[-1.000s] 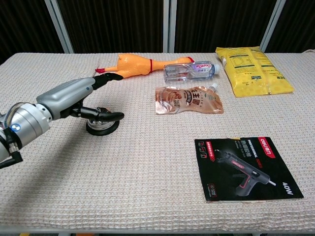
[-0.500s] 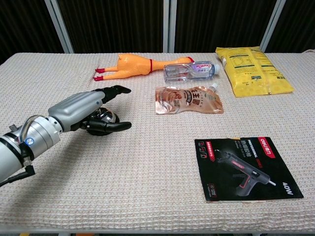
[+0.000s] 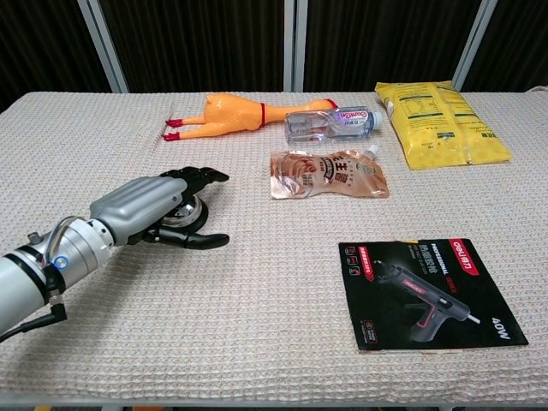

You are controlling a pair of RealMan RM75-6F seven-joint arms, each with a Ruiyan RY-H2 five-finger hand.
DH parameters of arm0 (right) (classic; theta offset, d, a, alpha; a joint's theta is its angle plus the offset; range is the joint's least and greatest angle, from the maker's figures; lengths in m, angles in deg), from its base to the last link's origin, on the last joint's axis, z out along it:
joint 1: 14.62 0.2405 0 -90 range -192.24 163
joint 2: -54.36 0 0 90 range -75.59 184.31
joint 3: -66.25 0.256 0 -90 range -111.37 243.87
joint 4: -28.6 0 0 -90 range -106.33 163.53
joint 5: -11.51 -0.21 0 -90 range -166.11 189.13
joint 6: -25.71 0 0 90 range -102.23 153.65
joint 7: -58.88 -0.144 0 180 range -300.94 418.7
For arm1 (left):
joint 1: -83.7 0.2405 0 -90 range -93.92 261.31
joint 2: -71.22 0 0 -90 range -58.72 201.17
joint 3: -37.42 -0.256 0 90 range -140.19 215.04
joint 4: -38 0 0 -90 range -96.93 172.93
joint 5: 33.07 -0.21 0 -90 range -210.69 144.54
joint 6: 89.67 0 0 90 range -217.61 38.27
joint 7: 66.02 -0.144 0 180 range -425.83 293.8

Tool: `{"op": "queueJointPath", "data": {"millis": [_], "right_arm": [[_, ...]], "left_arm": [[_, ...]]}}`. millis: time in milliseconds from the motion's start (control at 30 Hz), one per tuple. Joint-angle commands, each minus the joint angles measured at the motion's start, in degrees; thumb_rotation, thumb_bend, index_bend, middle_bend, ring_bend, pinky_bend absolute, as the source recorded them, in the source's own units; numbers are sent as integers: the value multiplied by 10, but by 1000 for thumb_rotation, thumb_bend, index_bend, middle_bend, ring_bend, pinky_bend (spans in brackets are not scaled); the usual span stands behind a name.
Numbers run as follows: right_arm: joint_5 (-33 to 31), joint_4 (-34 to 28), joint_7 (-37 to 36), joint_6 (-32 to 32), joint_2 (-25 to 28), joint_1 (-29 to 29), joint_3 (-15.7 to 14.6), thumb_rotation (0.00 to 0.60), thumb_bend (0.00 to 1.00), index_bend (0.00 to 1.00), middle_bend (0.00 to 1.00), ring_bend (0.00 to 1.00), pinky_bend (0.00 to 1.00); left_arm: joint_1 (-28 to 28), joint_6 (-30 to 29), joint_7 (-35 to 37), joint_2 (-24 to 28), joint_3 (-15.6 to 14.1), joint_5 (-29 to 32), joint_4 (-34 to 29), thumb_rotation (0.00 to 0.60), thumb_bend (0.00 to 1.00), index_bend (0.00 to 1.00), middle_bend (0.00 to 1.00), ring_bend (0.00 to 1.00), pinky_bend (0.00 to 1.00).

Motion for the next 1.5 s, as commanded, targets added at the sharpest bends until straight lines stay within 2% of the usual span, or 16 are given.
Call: {"op": "queueJointPath", "data": {"millis": [33,167,367,667,967,1133,1300,1400,1500], "right_arm": [[-1,0,0,0,0,0,0,600,0,0,0,0,0],[-1,1,-1,1,-1,0,0,600,0,0,0,0,0],[0,0,1,1,-1,0,-1,600,0,0,0,0,0],[1,-4,2,-1,1,0,0,600,0,0,0,0,0],[0,-2,0,0,1,0,0,600,0,0,0,0,0],[2,-4,0,-3,2,0,1,600,0,0,0,0,0],[3,-1,-3,0,0,0,0,600,0,0,0,0,0],[5,2,-7,1,-3,1,-1,600,0,0,0,0,0],[8,6,-10,2,-7,3,-2,600,0,0,0,0,0]], "left_arm": [[-2,-19,1,4,6,-7,-6,120,0,35,0,0,0],[0,-26,-1,11,2,-11,-16,118,0,34,0,0,0],[6,6,-6,8,-11,3,-8,120,0,34,0,0,0],[-1,-24,-3,15,0,-10,-25,120,0,35,0,0,0],[6,10,-15,19,-12,9,-23,123,0,34,0,0,0],[-1,-26,-11,32,13,2,-45,121,0,34,0,0,0],[13,-89,-33,76,41,2,-99,120,0,34,0,0,0],[43,-124,-60,120,41,11,-139,122,0,34,0,0,0],[88,-163,-96,172,26,22,-182,122,0,34,0,0,0]]}}
